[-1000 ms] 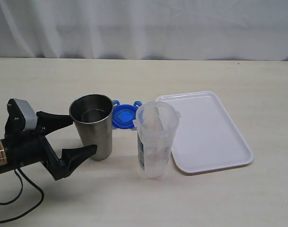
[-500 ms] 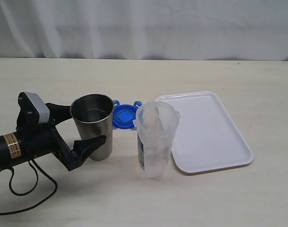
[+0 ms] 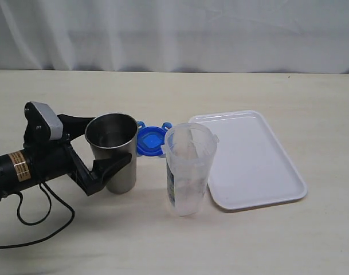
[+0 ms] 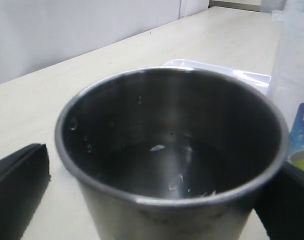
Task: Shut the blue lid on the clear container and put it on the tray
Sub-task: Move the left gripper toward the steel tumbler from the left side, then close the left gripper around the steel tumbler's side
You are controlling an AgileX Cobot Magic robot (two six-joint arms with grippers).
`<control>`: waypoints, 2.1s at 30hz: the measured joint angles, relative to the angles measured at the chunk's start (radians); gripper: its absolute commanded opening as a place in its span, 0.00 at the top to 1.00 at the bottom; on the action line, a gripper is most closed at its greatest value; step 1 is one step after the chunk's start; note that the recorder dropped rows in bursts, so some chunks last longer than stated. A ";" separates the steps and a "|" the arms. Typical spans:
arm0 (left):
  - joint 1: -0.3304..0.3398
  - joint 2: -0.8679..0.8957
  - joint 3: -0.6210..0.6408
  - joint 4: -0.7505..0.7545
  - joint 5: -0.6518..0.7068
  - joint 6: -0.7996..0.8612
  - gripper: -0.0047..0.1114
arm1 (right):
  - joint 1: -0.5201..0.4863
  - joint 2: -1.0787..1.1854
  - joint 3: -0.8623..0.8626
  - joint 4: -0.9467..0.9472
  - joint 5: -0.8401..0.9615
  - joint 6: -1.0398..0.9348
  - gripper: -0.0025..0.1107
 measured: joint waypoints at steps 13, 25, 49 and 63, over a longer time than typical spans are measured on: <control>-0.004 0.005 -0.014 0.007 0.000 -0.041 0.08 | 0.000 0.000 0.000 0.000 0.000 0.000 0.94; -0.004 0.061 -0.050 0.050 -0.004 -0.052 0.08 | 0.000 0.000 0.000 0.000 0.000 0.000 0.94; -0.028 0.061 -0.084 0.087 -0.004 -0.074 0.08 | 0.000 0.000 0.000 0.000 0.000 0.000 0.94; -0.056 0.061 -0.084 0.041 -0.004 -0.054 0.08 | 0.000 0.000 0.000 0.000 0.000 0.000 0.94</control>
